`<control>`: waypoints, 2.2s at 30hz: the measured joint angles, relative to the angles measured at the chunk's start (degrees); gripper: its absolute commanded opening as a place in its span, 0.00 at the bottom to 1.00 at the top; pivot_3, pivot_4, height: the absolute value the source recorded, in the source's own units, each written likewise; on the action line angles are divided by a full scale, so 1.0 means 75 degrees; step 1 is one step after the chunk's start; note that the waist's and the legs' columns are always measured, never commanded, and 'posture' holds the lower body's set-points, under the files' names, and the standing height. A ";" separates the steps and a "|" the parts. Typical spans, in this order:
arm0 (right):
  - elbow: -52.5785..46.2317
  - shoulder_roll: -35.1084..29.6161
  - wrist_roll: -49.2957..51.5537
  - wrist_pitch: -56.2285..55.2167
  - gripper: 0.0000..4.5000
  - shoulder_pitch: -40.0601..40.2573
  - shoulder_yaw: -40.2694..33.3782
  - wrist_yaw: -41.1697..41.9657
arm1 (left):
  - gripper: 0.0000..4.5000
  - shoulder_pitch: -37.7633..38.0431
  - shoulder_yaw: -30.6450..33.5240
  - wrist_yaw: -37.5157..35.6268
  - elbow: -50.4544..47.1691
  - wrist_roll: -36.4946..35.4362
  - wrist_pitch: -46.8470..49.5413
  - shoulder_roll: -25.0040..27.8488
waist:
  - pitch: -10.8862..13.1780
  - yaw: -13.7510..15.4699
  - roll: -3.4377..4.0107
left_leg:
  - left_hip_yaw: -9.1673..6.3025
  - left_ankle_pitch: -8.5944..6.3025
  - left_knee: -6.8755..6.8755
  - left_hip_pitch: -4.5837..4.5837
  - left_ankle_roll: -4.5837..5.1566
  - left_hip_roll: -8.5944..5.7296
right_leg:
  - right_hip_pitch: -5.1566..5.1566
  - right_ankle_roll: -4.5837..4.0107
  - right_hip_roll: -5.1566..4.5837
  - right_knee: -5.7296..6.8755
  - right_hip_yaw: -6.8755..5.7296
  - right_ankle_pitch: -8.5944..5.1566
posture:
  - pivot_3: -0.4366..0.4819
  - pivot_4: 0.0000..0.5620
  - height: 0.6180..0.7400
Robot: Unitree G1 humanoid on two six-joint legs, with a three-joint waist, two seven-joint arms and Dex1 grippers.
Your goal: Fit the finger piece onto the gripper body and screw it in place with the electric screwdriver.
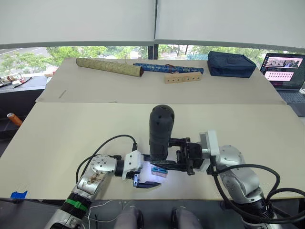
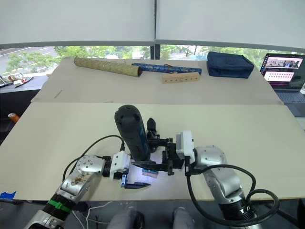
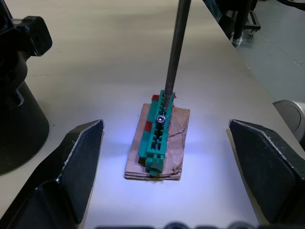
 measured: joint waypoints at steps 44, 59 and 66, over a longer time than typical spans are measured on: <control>0.0337 0.0020 -0.0274 0.0000 0.43 0.0095 0.0050 0.0039 | 0.99 0.0123 -0.0089 0.0200 -0.0238 0.0008 0.0404 0.0176 | -0.0001 -0.0064 0.0002 | 0.0003 -0.0001 -0.0003 0.0018 0.0001 0.0005 | -0.0003 0.0000 0.0001 0.0032 0.0010 -0.0002 | 0.48 0.27 1.00; 0.0295 -0.0079 -0.0274 0.0002 0.43 0.0095 0.0046 0.0045 | 0.99 0.0120 -0.0091 0.0199 -0.0188 0.0008 0.0369 0.0175 | -0.0001 -0.0063 0.0002 | 0.0002 -0.0001 -0.0004 0.0018 0.0002 0.0005 | -0.0003 0.0000 0.0000 0.0032 0.0010 -0.0002 | 0.48 0.27 1.00; 0.0280 -0.0159 -0.0235 0.0006 0.43 0.0095 0.0046 0.0064 | 0.99 0.0118 -0.0094 0.0199 -0.0166 0.0008 0.0344 0.0173 | -0.0001 -0.0062 0.0002 | 0.0002 -0.0002 -0.0004 0.0018 0.0003 0.0005 | -0.0003 0.0000 0.0000 0.0032 0.0010 -0.0002 | 0.48 0.27 1.00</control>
